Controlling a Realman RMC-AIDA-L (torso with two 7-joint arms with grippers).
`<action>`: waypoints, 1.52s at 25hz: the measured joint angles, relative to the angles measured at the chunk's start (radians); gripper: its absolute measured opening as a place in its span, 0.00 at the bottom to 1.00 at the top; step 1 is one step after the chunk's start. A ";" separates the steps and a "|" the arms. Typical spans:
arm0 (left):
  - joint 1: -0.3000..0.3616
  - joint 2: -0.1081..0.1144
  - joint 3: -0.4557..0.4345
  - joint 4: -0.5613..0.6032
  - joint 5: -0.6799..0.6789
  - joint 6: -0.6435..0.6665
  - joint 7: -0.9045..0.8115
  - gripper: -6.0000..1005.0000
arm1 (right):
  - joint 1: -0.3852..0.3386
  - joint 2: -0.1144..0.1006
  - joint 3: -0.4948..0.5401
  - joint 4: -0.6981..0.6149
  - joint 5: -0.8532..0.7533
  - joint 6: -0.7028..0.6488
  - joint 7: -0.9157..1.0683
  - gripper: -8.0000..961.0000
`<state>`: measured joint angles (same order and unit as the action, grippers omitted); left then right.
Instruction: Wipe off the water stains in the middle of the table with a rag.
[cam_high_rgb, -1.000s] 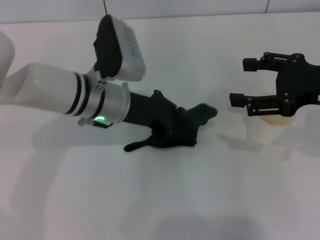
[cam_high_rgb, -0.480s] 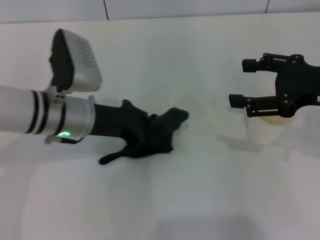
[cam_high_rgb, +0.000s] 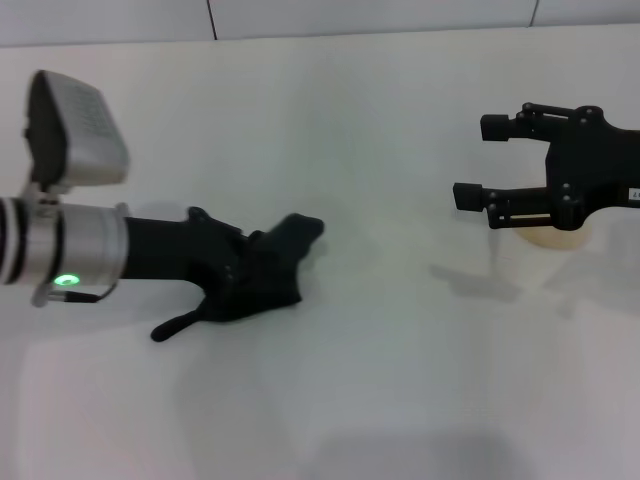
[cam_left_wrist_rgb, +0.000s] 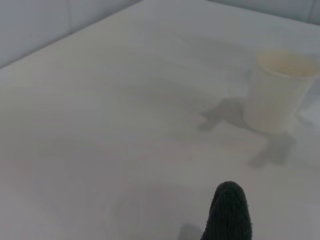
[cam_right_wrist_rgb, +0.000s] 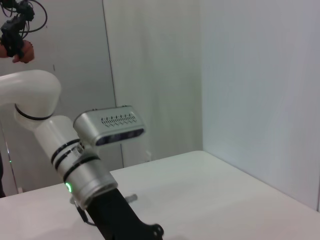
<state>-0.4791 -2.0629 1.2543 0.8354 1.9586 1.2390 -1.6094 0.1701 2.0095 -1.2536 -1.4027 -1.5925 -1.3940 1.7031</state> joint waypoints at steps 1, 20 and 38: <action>0.000 0.000 0.000 0.000 0.000 0.000 0.000 0.11 | 0.000 0.000 -0.004 0.000 0.000 0.005 0.000 0.89; 0.014 0.000 -0.171 0.068 0.060 0.063 -0.022 0.42 | 0.011 0.000 -0.041 0.027 0.000 0.070 0.005 0.89; 0.033 0.059 -0.346 0.189 0.056 0.540 0.051 0.89 | 0.018 -0.006 0.050 0.061 -0.032 0.033 0.015 0.89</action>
<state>-0.4456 -2.0040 0.9086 1.0239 2.0147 1.7787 -1.5589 0.1883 2.0039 -1.2031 -1.3422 -1.6242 -1.3611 1.7176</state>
